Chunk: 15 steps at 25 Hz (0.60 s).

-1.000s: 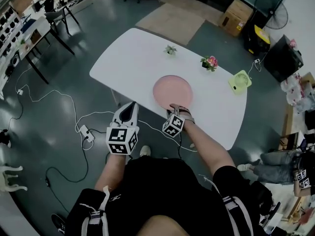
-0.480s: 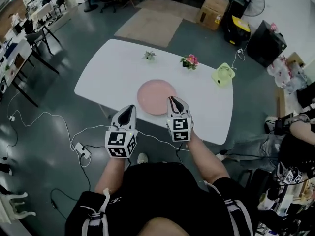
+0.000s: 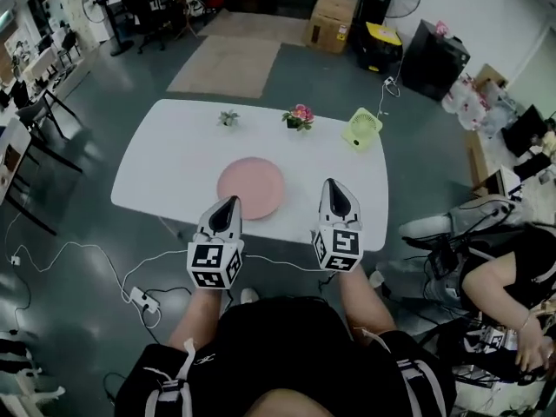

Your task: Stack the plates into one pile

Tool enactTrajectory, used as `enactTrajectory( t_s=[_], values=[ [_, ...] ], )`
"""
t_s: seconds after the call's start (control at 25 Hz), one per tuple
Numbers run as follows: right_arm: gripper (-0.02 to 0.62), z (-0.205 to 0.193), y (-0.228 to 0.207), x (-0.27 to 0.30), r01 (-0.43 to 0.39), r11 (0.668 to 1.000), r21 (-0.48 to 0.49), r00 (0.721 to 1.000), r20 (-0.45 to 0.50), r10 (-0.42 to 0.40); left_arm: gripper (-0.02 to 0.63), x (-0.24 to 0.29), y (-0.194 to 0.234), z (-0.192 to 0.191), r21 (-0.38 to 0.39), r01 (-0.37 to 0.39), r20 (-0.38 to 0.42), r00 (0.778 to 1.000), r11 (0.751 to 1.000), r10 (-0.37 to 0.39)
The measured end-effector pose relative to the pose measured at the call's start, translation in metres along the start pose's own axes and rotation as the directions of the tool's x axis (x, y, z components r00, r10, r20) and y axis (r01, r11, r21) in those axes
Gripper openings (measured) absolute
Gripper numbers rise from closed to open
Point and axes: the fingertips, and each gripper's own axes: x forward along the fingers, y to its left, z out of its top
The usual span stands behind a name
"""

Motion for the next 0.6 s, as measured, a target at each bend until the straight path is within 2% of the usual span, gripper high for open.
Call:
enactTrajectory(
  t_s=[0.28, 0.6],
  values=[
    [0.012, -0.001, -0.021, -0.013, 0.060, 0.998, 0.006, 0.998, -0.001, -0.060, 0.012, 0.019, -0.023, 0.005, 0.025, 0.071, -0.008, 0.997, 0.997, -0.070],
    [0.012, -0.002, -0.033, -0.016, 0.090, 0.996, 0.018, 0.996, 0.005, -0.090, 0.012, 0.031, -0.034, 0.006, 0.041, 0.105, -0.016, 0.994, 0.994, -0.105]
  ],
)
